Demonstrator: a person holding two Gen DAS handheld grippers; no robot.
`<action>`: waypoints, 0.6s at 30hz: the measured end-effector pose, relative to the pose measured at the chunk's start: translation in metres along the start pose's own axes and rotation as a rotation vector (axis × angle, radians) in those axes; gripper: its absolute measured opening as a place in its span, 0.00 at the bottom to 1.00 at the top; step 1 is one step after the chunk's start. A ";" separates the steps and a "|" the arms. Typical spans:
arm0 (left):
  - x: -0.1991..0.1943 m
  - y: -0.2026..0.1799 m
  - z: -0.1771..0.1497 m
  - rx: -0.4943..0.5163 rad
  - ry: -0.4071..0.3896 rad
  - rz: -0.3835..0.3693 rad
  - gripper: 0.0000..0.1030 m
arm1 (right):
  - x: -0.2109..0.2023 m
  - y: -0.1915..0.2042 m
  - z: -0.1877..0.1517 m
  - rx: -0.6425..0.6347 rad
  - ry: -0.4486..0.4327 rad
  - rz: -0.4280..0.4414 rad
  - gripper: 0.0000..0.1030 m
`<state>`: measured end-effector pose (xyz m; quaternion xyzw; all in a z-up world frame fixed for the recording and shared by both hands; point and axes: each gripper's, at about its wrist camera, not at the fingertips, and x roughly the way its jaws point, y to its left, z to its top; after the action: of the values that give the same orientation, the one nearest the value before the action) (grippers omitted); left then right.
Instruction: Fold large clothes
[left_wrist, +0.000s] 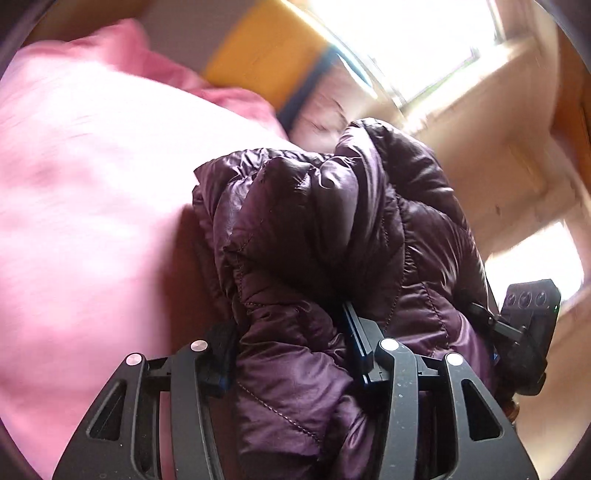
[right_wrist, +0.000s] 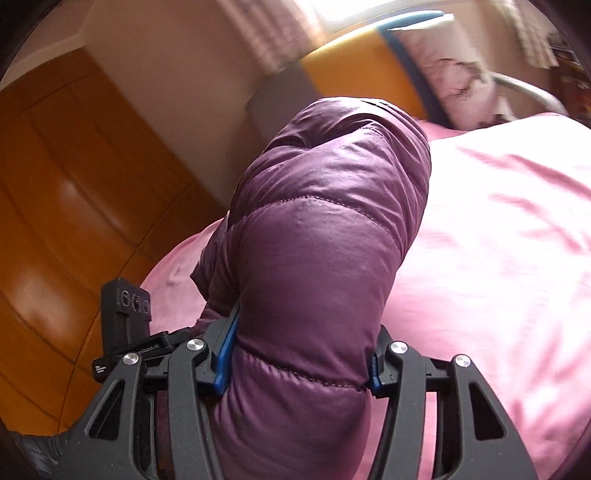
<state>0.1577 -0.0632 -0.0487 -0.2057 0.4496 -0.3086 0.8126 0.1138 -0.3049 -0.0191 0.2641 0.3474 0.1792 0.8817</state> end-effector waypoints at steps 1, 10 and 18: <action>0.014 -0.010 0.003 0.022 0.023 -0.003 0.45 | -0.011 -0.015 -0.002 0.023 -0.016 -0.031 0.51; 0.105 -0.083 0.000 0.306 0.128 0.202 0.46 | -0.036 -0.085 -0.042 0.172 -0.045 -0.168 0.59; 0.063 -0.099 0.021 0.366 0.025 0.333 0.55 | -0.071 -0.046 -0.030 -0.017 -0.142 -0.437 0.83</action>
<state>0.1694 -0.1772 -0.0156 0.0256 0.4240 -0.2494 0.8703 0.0488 -0.3665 -0.0278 0.1874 0.3318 -0.0321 0.9240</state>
